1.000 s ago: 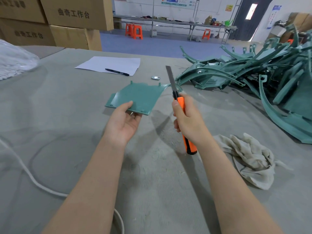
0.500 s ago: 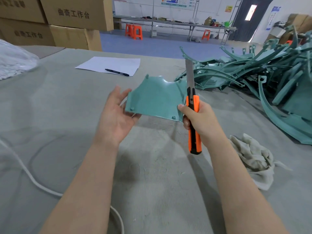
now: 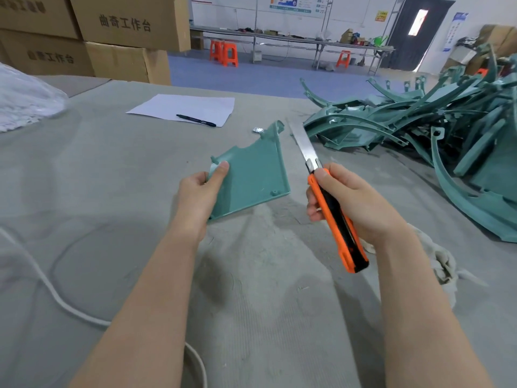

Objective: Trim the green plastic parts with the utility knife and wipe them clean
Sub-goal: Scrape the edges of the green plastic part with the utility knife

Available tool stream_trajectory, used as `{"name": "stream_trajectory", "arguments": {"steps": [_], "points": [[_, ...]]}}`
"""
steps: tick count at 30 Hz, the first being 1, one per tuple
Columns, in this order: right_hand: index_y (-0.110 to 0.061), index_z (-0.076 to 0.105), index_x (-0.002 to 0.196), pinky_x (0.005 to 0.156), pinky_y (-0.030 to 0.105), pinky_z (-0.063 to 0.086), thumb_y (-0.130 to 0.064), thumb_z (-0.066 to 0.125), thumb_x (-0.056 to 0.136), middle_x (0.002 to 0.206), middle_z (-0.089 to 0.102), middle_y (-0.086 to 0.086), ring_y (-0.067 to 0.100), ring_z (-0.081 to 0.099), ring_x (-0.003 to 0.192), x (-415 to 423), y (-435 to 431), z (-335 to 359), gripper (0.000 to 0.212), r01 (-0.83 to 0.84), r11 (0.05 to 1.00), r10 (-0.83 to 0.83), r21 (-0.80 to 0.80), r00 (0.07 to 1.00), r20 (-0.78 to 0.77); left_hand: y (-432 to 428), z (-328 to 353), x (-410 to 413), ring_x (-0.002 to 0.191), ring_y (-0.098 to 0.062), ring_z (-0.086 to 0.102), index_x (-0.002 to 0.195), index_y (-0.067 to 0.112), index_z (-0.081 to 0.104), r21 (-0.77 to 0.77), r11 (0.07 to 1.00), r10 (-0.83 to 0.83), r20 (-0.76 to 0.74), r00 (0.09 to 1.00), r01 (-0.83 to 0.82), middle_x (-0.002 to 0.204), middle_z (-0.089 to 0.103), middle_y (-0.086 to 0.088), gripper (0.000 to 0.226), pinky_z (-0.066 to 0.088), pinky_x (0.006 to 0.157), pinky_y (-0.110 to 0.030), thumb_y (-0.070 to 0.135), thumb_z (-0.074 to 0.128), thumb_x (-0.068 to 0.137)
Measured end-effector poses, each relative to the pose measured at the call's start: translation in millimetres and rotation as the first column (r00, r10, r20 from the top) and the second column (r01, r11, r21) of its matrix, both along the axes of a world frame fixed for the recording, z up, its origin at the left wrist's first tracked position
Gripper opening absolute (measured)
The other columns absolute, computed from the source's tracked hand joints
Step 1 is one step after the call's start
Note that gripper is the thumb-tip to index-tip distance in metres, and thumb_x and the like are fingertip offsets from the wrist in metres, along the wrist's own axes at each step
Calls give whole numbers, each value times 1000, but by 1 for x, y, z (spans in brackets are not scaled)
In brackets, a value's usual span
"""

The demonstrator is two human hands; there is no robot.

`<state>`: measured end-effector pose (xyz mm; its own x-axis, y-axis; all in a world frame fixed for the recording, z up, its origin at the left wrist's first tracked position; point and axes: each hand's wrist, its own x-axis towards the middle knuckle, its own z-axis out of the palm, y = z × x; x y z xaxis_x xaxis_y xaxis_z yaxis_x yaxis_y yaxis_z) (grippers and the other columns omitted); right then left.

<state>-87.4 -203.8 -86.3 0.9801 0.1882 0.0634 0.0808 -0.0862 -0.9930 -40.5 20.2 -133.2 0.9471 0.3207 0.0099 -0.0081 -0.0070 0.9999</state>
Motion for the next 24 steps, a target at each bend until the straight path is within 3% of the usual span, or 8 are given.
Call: {"name": "stream_trajectory", "arguments": {"steps": [2,3,7,9,12,17,21,24], "points": [[-4,57,98,71,30,57,-20,44,102,77,64,10,19,64,70,2,-4,-1,21,10,996,-3,-90,997,75,0,-1,1,58,-14,41,79,16,54,-9,1000,-9,4,1000,9,66,49,1,35,26,52,-27,48,65,85],[-4,58,101,71,28,56,-20,43,102,77,64,10,17,63,70,2,-4,-2,23,29,992,-18,-119,995,99,0,-2,1,60,-15,43,78,16,55,-12,1000,-18,1,1000,18,67,52,1,35,28,54,-27,48,66,85],[-9,61,87,53,21,48,-39,38,103,60,55,-1,10,53,52,6,8,-6,40,229,947,-188,-224,964,190,1,-3,0,71,-19,54,77,17,65,-13,998,-56,-34,998,55,76,64,0,42,36,67,-31,59,66,73],[-4,55,74,48,28,46,-47,37,101,55,51,0,12,49,49,8,16,-9,54,318,906,-244,-280,932,270,2,-2,0,76,-19,56,88,10,69,-47,996,-75,-46,996,73,83,67,-5,56,37,70,-34,62,65,68],[-8,49,62,60,45,50,-51,37,99,57,53,13,23,50,53,9,21,-12,58,387,833,-245,-394,898,365,2,0,-1,82,-22,58,96,3,70,-95,990,-114,-66,991,107,95,70,-13,69,39,73,-36,63,66,63],[-14,44,56,60,45,48,-51,38,99,51,49,3,18,45,50,11,24,-14,57,371,843,-233,-390,904,358,4,-1,-1,84,-26,60,87,13,73,-134,981,-149,-80,986,138,96,71,-11,49,42,76,-38,59,69,69],[-16,41,54,56,35,40,-50,38,99,46,44,-2,16,41,47,10,25,-16,57,343,862,-212,-375,914,347,5,-3,1,73,-23,59,85,14,73,-151,977,-167,-85,982,152,83,70,-5,40,43,70,-33,53,70,78],[-15,41,54,54,31,38,-48,38,100,43,43,-7,12,40,43,9,27,-16,57,327,871,-198,-367,917,347,4,-2,1,51,-12,58,79,14,70,-169,974,-168,-90,982,151,63,67,4,34,42,49,-19,49,69,82]]}}
